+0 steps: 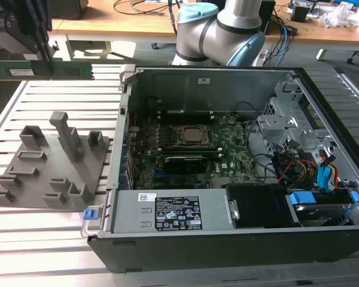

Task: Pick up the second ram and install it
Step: 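Pick up the second ram and move it above second insertion slot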

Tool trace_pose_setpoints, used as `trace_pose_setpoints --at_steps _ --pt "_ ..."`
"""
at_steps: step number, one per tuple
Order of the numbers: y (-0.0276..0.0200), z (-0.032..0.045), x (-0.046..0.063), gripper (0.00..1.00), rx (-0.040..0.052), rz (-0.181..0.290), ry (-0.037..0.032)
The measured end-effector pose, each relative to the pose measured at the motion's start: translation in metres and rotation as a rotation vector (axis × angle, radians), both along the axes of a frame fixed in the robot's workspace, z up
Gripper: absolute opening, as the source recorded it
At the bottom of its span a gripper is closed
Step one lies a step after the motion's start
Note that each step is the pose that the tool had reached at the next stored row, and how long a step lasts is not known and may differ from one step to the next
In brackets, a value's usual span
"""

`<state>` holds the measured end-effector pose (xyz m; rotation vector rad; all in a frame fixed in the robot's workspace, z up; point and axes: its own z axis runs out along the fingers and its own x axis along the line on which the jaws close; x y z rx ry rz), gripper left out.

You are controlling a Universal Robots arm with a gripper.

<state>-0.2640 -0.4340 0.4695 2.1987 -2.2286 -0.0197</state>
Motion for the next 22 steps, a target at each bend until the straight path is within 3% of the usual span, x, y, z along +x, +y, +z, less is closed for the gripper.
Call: trace_pose_setpoints --at_steps 9,14,15,18,22 --pt "0.0116 -0.0115 0.032 0.14 -0.0188 0.023 0.0003" --pt "0.0225 -0.0237 0.058 0.14 -0.0362 0.04 0.0006" --pt "0.0275 -0.0311 0.069 0.14 -0.0388 0.052 0.0005" --pt "0.0301 -0.0339 0.088 0.14 -0.0387 0.056 0.0016" --pt "0.0304 -0.0351 0.103 0.14 -0.0389 0.056 0.0018"
